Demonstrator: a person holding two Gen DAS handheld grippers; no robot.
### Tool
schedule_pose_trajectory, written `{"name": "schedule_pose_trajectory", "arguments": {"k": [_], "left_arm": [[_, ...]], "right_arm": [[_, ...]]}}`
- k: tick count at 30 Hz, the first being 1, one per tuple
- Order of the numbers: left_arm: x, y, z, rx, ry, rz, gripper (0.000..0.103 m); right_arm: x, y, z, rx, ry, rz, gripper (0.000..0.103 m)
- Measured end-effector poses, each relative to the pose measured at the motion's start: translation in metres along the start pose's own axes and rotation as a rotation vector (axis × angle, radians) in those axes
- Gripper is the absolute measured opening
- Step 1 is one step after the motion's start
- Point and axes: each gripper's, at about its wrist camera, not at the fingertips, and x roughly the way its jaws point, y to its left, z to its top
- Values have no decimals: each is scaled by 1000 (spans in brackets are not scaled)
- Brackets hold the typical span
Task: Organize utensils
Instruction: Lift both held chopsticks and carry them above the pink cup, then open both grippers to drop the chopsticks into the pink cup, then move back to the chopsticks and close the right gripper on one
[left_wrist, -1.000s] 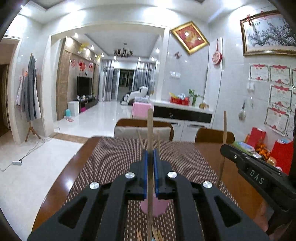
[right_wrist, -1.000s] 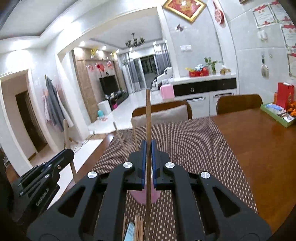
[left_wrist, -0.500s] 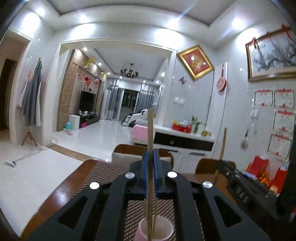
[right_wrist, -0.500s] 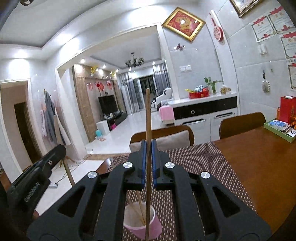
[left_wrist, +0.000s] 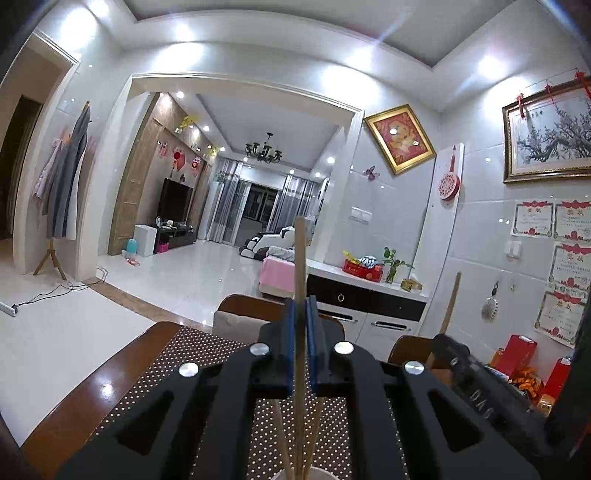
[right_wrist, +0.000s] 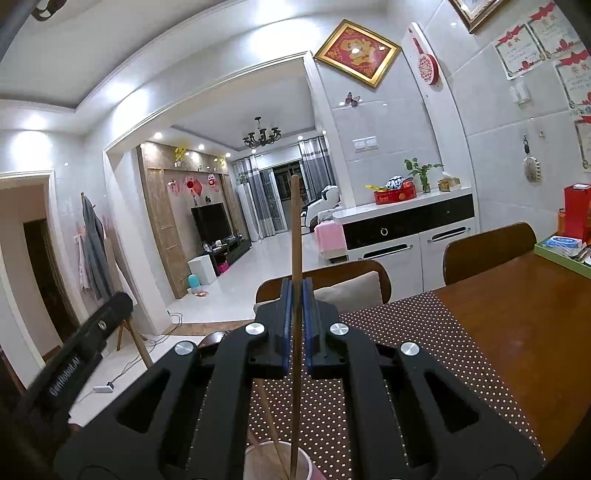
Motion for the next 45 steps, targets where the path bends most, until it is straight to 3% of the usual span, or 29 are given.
{"name": "schedule_pose_trajectory", "arguments": {"k": [5, 9, 11, 16, 18, 20, 23, 29, 45], "left_arm": [[4, 0, -14, 37, -6, 38, 6], [14, 0, -35, 72, 57, 64, 7], [19, 3, -47, 98, 94, 76, 7], [33, 16, -77, 153, 235, 108, 11], [33, 22, -83, 161, 269, 101, 23], [27, 27, -87, 174, 268, 111, 26], [17, 31, -89, 196, 266, 129, 27], [-6, 34, -89, 213, 267, 130, 27], [-92, 42, -94, 211, 286, 134, 39]], "right_arm": [[10, -3, -14, -12, 47, -10, 6], [17, -3, -30, -35, 123, 3, 6], [22, -4, -43, -53, 204, 21, 6], [24, -7, -67, -101, 328, 66, 7], [21, -7, -69, -119, 345, 63, 12], [16, -8, -73, -122, 377, 51, 28], [5, -11, -76, -123, 372, 34, 45], [-20, -9, -76, -113, 376, 15, 45], [-90, 11, -85, -107, 406, 6, 51]]}}
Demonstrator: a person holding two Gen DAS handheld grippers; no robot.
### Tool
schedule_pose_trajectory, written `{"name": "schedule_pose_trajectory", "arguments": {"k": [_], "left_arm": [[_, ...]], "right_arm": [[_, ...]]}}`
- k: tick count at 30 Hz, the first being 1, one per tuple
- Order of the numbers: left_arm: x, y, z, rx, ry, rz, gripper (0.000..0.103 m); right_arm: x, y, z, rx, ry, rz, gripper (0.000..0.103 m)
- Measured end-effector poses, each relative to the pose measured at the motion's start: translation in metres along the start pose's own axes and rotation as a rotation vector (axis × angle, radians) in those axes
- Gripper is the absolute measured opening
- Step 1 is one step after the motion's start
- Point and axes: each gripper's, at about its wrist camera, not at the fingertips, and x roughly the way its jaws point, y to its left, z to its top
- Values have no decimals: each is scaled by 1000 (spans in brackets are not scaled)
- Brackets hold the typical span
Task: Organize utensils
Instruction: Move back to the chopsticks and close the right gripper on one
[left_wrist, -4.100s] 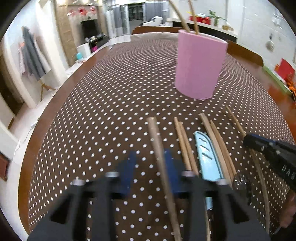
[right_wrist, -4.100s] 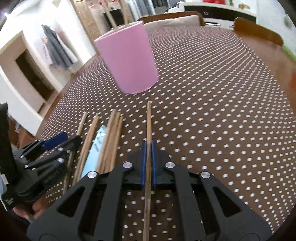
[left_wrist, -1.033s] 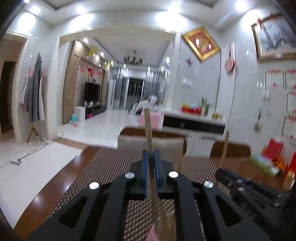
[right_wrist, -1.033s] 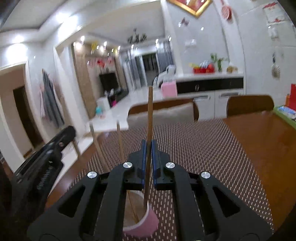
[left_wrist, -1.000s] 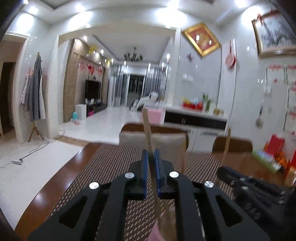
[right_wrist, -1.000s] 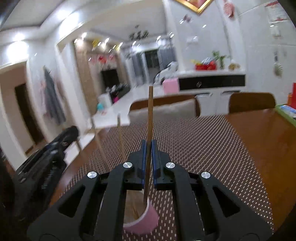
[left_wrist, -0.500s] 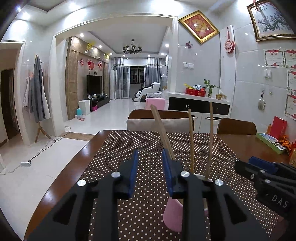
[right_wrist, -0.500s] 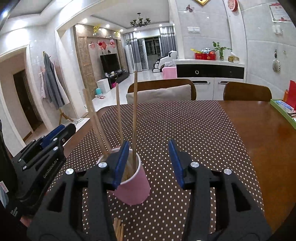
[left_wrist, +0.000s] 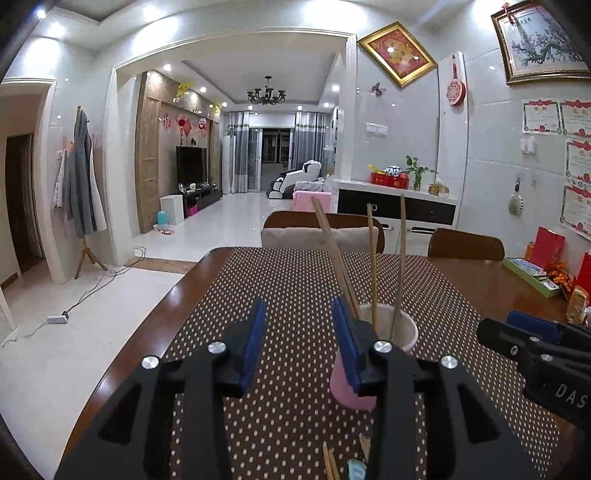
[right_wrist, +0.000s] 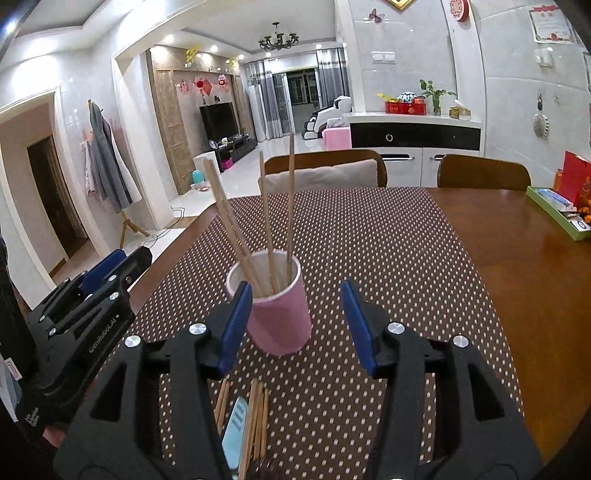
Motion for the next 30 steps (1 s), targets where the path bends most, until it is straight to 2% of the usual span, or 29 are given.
{"name": "schedule_pose_trajectory", "arguments": {"k": [8, 16, 20, 25, 28, 30], "left_arm": [[-24, 9, -31, 15, 28, 15, 40], [-37, 11, -58, 58, 88, 8, 40], [-37, 12, -69, 54, 131, -10, 40], [-38, 12, -85, 82, 183, -29, 46], [-35, 14, -96, 78, 245, -46, 46], [-32, 13, -103, 71, 297, -85, 46]], "right_arm": [[-3, 8, -23, -8, 58, 5, 58], [10, 15, -55, -39, 154, 5, 58], [21, 17, -72, -66, 210, -1, 59], [33, 18, -93, -104, 276, -8, 59], [40, 16, -107, -114, 317, -12, 59], [44, 14, -116, -120, 341, -26, 59]]}}
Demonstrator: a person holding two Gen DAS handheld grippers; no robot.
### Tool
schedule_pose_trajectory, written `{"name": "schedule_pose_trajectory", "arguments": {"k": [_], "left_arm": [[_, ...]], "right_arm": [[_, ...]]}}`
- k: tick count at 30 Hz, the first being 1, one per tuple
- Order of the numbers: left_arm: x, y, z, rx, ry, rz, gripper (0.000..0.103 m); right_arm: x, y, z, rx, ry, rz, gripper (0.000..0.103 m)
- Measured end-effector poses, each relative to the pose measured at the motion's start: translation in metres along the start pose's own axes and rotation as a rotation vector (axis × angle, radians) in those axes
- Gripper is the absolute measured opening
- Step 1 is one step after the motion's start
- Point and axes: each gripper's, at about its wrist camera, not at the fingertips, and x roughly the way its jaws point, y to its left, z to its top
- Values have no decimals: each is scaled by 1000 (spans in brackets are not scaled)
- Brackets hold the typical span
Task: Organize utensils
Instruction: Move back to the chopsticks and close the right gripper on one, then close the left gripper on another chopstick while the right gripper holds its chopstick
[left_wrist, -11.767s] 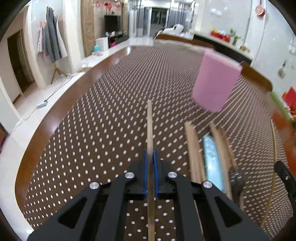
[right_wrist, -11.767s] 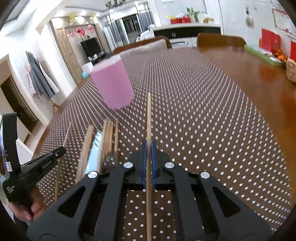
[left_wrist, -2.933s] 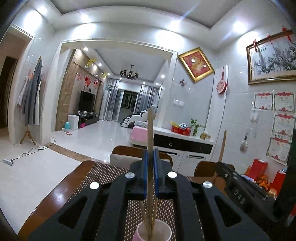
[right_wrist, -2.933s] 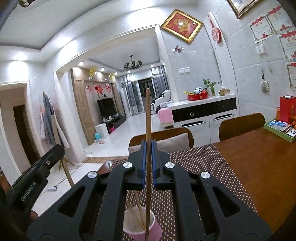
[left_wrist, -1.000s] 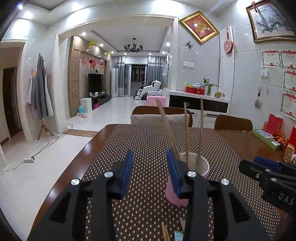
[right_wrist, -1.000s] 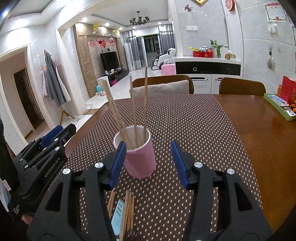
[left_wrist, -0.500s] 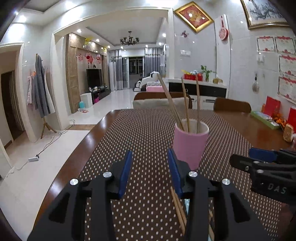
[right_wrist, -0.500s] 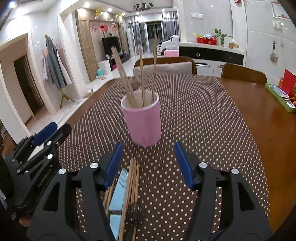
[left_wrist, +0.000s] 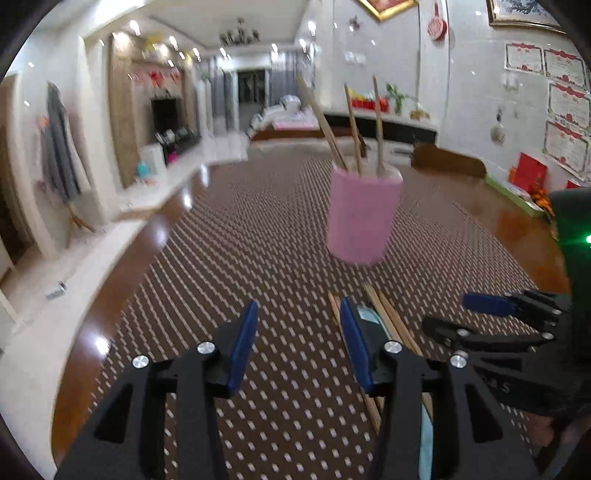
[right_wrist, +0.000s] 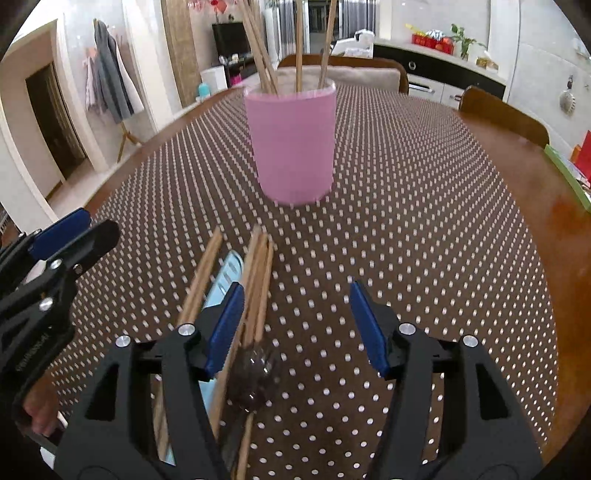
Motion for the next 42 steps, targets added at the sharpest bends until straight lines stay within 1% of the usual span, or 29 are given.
{"name": "schedule_pose_trajectory", "arguments": {"k": [1, 5, 8, 10, 14, 17, 19, 21, 22, 23, 25, 29, 32, 34, 38, 40, 42], "left_arm": [[2, 1, -3, 1, 21, -14, 46], [7, 0, -17, 19, 62, -19, 46], [11, 1, -28, 17, 101, -29, 48], [15, 0, -29, 8, 132, -39, 50], [20, 1, -32, -3, 171, -41, 50], [23, 1, -35, -12, 195, -48, 53], [25, 2, -33, -22, 212, -46, 55], [28, 3, -35, -30, 227, -50, 57], [29, 3, -35, -32, 234, -51, 57], [30, 3, -33, -35, 241, -52, 57], [35, 2, -32, -44, 256, -52, 59], [46, -3, -28, -44, 285, -37, 62], [53, -10, -24, -40, 289, -36, 63], [56, -14, -21, -38, 293, -34, 65], [66, -20, -17, -29, 296, 13, 69], [69, -20, -14, -31, 310, 34, 76], [73, -18, -12, -54, 328, 36, 76]], "right_arm": [[3, 0, -3, -4, 9, 0, 59], [12, 0, -11, -13, 39, 3, 59], [15, 3, -15, -21, 38, 5, 59], [15, 4, -16, -31, 40, -3, 60], [17, 8, -17, -46, 47, -3, 60], [21, 14, -14, -78, 66, -29, 60], [22, 13, -11, -55, 83, -17, 59], [22, 12, -7, -59, 82, -14, 45], [21, 12, -5, -62, 71, -18, 23], [21, 12, -4, -60, 64, -25, 13], [23, 9, -3, -43, 52, -14, 8], [23, -7, -3, 31, 37, 66, 6], [23, -21, -3, 91, 30, 139, 6], [24, -24, -4, 115, 28, 167, 6], [24, -30, -4, 155, 26, 209, 6], [24, -34, -5, 177, 23, 230, 6], [23, -35, -7, 192, 24, 243, 6]]}}
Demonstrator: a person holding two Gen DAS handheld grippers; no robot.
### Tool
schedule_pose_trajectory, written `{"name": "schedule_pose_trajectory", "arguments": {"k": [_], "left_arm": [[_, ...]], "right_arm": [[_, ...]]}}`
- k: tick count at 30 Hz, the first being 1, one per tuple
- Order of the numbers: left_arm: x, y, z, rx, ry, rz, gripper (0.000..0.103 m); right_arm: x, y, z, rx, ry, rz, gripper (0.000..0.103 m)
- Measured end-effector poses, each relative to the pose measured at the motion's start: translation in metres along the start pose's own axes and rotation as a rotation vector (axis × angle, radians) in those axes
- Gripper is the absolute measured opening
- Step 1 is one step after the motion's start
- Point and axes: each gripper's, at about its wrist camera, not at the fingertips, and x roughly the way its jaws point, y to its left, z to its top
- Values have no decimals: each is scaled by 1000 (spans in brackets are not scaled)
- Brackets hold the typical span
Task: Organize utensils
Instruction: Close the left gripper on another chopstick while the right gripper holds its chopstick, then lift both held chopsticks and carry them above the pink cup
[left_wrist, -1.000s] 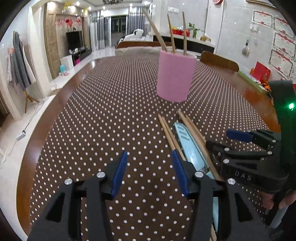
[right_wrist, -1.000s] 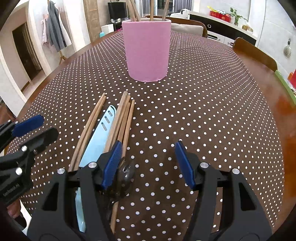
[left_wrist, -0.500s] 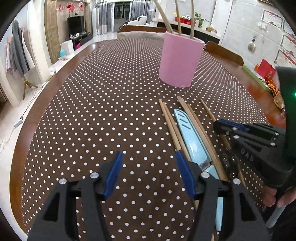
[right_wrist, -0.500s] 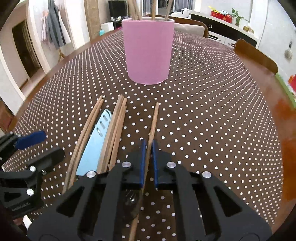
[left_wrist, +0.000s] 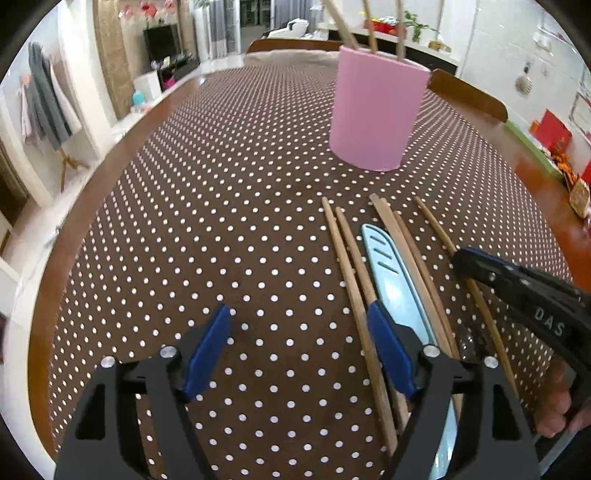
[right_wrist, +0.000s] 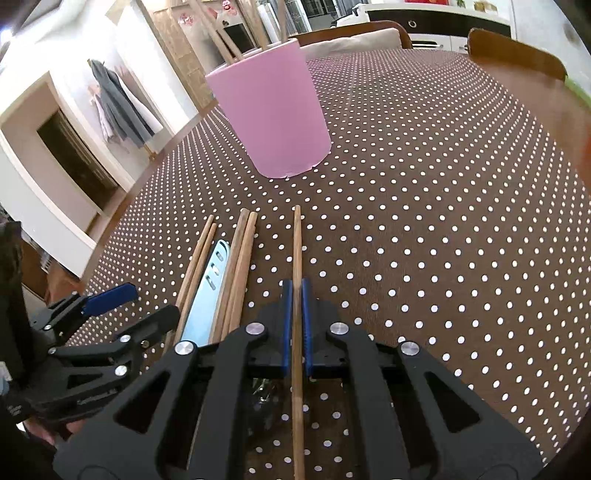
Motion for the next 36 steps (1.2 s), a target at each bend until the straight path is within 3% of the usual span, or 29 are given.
{"name": "schedule_pose_trajectory", "arguments": {"k": [8, 9, 10, 11, 12, 19, 28, 36], "left_arm": [[11, -8, 13, -15, 28, 86, 74], [12, -9, 16, -15, 23, 76, 61], [11, -11, 18, 0, 10, 72, 31], [11, -12, 20, 4, -1, 78, 16], [12, -11, 22, 0, -7, 89, 8], [13, 0, 29, -19, -63, 16, 6], [-36, 3, 47, -28, -224, -57, 6], [-74, -4, 69, -34, -350, -97, 6]], "right_arm": [[0, -15, 6, 35, 3, 25, 6], [0, -16, 6, 38, 2, 23, 6], [-1, -18, 6, 43, -2, 18, 6], [-3, -19, 6, 47, -9, 11, 6], [-6, -22, 6, 49, -12, 13, 6], [-35, -25, 14, 53, -95, 14, 6], [-87, -11, 36, 32, -276, -9, 5], [-117, 5, 60, 2, -368, -13, 5]]}}
